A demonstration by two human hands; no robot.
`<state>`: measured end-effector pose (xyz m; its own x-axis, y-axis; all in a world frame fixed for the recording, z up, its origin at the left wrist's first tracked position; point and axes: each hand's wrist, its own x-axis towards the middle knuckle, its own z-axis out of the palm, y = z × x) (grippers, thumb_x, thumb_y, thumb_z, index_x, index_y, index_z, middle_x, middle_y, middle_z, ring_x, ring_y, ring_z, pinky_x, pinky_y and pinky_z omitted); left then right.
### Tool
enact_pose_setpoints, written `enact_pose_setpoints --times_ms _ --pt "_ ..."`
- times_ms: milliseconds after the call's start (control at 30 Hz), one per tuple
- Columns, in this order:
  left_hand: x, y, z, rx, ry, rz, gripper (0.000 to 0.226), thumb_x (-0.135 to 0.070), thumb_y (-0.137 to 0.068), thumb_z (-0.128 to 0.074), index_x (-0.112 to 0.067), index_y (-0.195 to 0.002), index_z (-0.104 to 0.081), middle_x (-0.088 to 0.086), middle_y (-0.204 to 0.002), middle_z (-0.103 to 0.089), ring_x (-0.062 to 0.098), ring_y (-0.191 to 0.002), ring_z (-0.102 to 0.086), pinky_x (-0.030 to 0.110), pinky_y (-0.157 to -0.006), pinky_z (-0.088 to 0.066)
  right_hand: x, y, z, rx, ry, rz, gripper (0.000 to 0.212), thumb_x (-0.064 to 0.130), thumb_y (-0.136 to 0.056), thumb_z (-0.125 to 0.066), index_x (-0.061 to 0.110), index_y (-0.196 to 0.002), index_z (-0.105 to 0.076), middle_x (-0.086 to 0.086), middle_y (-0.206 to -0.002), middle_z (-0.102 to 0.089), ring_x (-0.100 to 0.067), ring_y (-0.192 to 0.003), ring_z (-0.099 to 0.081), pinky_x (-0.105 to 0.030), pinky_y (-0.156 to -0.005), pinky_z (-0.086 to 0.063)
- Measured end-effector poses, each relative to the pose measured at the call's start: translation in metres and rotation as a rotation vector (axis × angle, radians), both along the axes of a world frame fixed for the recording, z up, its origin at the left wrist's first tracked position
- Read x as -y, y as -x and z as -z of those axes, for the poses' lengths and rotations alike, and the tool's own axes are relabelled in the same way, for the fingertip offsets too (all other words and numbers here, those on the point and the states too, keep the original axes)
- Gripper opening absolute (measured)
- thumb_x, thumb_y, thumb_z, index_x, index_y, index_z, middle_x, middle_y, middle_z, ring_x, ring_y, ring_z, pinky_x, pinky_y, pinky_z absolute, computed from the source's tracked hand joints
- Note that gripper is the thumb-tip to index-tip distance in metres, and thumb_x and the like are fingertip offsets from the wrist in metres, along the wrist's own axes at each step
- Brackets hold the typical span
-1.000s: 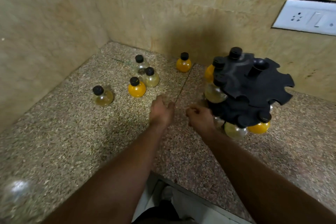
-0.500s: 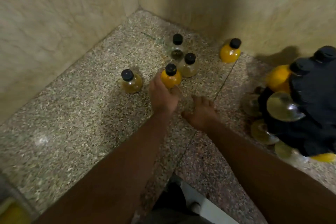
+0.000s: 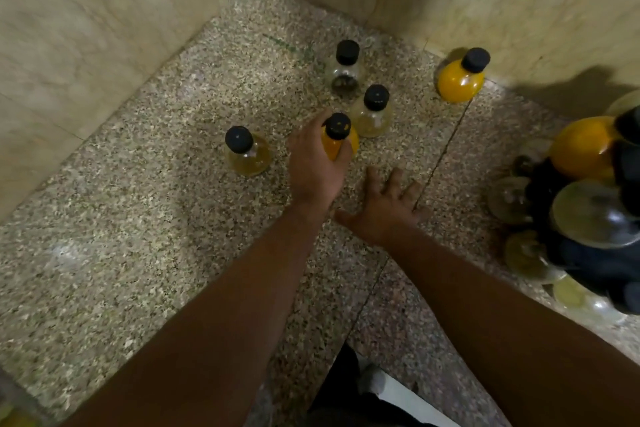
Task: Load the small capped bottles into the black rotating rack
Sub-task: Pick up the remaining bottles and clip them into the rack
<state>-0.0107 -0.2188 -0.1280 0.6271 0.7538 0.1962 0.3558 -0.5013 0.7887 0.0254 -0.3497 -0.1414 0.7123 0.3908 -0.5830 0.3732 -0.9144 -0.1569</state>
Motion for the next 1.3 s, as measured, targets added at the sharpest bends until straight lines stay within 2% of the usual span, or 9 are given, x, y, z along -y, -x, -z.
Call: enact_pose_setpoints --times_ms 167,333,400,500,700,1000,1067,1133,1300 --pt "0.010 0.006 -0.007 0.024 0.001 -0.003 0.047 -0.037 -0.079 -0.076 -0.020 -0.121 -0.062 0.000 -0.113 -0.065 0.023 -0.109 -0.056 0.031 -0.086 -0.046 0.009 -0.002 -0.004 0.036 -0.076 0.026 0.108 0.080 -0.082 -0.053 0.037 -0.161 0.008 -0.011 -0.170 0.016 -0.048 -0.153 0.013 -0.076 -0.114 -0.012" --pt "0.030 0.015 -0.019 0.033 -0.016 0.005 0.045 -0.035 -0.077 -0.078 -0.018 -0.116 -0.063 -0.002 -0.110 -0.065 0.021 -0.106 -0.057 0.035 -0.087 -0.049 0.033 0.002 -0.012 0.095 -0.241 0.114 0.089 0.059 -0.092 -0.057 0.027 -0.162 -0.013 -0.015 -0.170 -0.009 -0.039 -0.155 -0.010 -0.061 -0.118 -0.027" --pt "0.045 0.018 -0.027 0.029 -0.042 0.019 0.047 -0.035 -0.077 -0.078 -0.018 -0.118 -0.064 0.000 -0.111 -0.065 0.018 -0.106 -0.054 0.030 -0.085 -0.046 0.045 0.004 -0.022 0.137 -0.355 0.163 0.079 0.051 -0.094 -0.057 0.021 -0.159 -0.024 -0.015 -0.166 -0.023 -0.037 -0.152 -0.022 -0.054 -0.117 -0.032" --pt "0.069 0.020 -0.039 0.022 -0.056 0.049 0.052 -0.038 -0.077 -0.077 -0.018 -0.123 -0.063 0.002 -0.113 -0.063 0.020 -0.108 -0.052 0.029 -0.085 -0.042 0.063 0.004 -0.043 0.199 -0.503 0.209 0.067 0.044 -0.095 -0.059 0.017 -0.153 -0.039 -0.016 -0.153 -0.046 -0.037 -0.140 -0.042 -0.046 -0.110 -0.040" --pt "0.128 0.018 -0.070 0.056 -0.115 0.176 0.048 -0.040 -0.074 -0.080 -0.018 -0.116 -0.068 0.002 -0.109 -0.067 0.022 -0.105 -0.056 0.027 -0.082 -0.041 0.115 0.013 -0.083 0.258 -0.740 0.475 0.049 0.048 -0.099 -0.054 0.022 -0.141 -0.056 -0.005 -0.133 -0.066 -0.027 -0.120 -0.062 -0.039 -0.093 -0.050" --pt "0.212 0.020 -0.089 0.154 -0.143 0.354 0.047 -0.042 -0.073 -0.081 -0.018 -0.111 -0.069 -0.002 -0.106 -0.068 0.017 -0.100 -0.058 0.035 -0.085 -0.052 0.209 0.034 -0.112 0.271 -0.970 0.826 0.034 0.038 -0.094 -0.054 0.024 -0.120 -0.071 -0.001 -0.113 -0.073 -0.025 -0.104 -0.066 -0.042 -0.087 -0.055" --pt "0.229 0.020 -0.094 0.165 -0.120 0.402 0.049 -0.043 -0.072 -0.082 -0.017 -0.112 -0.070 -0.002 -0.106 -0.069 0.015 -0.101 -0.058 0.035 -0.086 -0.052 0.230 0.033 -0.119 0.258 -1.039 0.910 0.029 0.034 -0.095 -0.056 0.022 -0.115 -0.074 0.001 -0.105 -0.073 -0.021 -0.099 -0.066 -0.036 -0.081 -0.053" --pt "0.244 0.020 -0.102 0.183 -0.102 0.458 0.049 -0.044 -0.071 -0.081 -0.017 -0.110 -0.071 -0.001 -0.106 -0.069 0.012 -0.100 -0.057 0.032 -0.086 -0.051 0.249 0.030 -0.125 0.221 -1.143 1.004 0.027 0.033 -0.096 -0.058 0.020 -0.112 -0.075 0.003 -0.099 -0.073 -0.020 -0.096 -0.067 -0.033 -0.077 -0.052" --pt "0.268 0.016 -0.115 0.197 -0.106 0.569 0.047 -0.045 -0.071 -0.080 -0.018 -0.108 -0.072 -0.004 -0.102 -0.067 0.006 -0.095 -0.055 0.015 -0.083 -0.044 0.273 0.021 -0.137 0.195 -1.272 1.162 0.033 0.048 -0.091 -0.060 0.017 -0.090 -0.073 -0.006 -0.088 -0.074 -0.028 -0.085 -0.070 -0.050 -0.077 -0.058"
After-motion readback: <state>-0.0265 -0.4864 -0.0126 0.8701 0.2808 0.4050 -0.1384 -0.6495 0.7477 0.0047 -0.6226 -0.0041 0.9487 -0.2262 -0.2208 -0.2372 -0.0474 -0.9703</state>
